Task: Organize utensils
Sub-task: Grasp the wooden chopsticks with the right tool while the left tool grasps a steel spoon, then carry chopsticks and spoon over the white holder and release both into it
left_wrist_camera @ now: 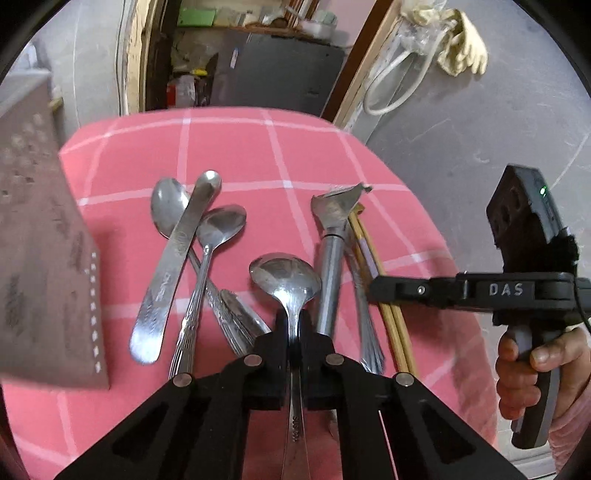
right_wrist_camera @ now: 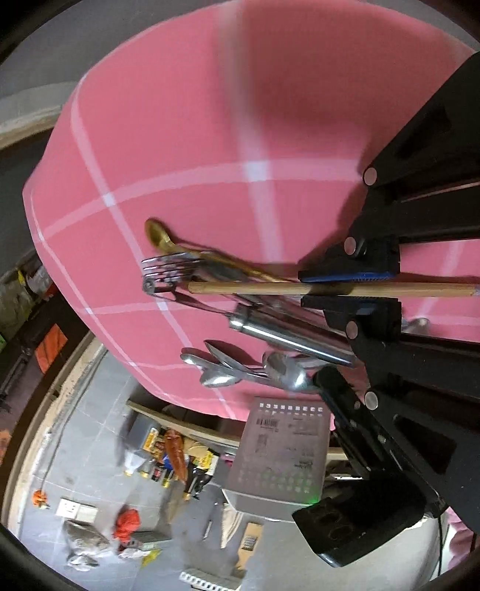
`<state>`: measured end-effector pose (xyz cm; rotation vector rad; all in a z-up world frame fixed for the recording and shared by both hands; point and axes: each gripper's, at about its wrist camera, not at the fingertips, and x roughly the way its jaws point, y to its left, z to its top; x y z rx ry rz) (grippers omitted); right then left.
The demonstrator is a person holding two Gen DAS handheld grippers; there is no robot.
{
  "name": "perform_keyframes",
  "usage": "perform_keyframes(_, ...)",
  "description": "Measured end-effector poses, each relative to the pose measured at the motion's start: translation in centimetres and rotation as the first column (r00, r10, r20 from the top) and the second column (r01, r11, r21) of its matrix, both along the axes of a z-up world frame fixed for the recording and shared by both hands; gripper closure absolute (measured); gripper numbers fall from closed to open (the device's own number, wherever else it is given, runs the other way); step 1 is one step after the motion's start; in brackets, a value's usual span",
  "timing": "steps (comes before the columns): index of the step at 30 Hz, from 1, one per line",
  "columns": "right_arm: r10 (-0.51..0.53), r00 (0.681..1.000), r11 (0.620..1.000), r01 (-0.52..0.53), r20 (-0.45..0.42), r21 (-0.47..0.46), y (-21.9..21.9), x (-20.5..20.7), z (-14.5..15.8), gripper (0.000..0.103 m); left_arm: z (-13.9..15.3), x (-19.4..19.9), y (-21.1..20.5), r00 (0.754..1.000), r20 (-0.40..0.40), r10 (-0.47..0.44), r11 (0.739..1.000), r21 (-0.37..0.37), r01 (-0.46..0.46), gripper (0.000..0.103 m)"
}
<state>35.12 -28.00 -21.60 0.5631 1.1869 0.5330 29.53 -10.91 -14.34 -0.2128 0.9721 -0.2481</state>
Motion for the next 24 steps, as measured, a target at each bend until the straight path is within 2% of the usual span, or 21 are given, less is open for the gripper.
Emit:
perform_keyframes(6, -0.104, 0.992, 0.993, 0.1, 0.07, 0.055, -1.5, -4.4, 2.0, 0.097, 2.7, -3.4, 0.7, 0.997, 0.075, 0.0, 0.999, -0.038, 0.003, 0.098)
perform_keyframes(12, -0.177, 0.954, 0.984, 0.164, 0.244, 0.072, -1.4, -7.4, 7.7, 0.097, 7.1, -6.4, 2.7, 0.985, 0.174, 0.01, 0.993, -0.121, 0.011, 0.098)
perform_keyframes(15, -0.185, 0.918, 0.982, 0.163, 0.351, 0.093, -0.1, -7.3, 11.6, 0.097, 10.0, -7.0, 4.1, 0.974, 0.224, 0.042, 0.984, -0.179, -0.002, 0.098)
perform_keyframes(18, -0.179, 0.878, 0.983, 0.141, 0.444, 0.116, 0.5, -6.9, 15.0, 0.097, 13.2, -7.3, 5.8, 0.954, 0.287, 0.081, 0.979, -0.201, -0.023, 0.098)
perform_keyframes(21, -0.177, 0.82, 0.982, 0.106, 0.544, 0.159, 2.8, -5.7, 18.8, 0.097, 16.2, -7.1, 8.1, 0.923, 0.36, 0.135, 0.975, -0.216, -0.058, 0.098)
perform_keyframes(24, -0.192, 0.773, 0.974, 0.077, 0.604, 0.211, 4.7, -4.9, 21.6, 0.097, 18.3, -6.5, 10.3, 0.882, 0.428, 0.197, 0.971, -0.207, -0.117, 0.098)
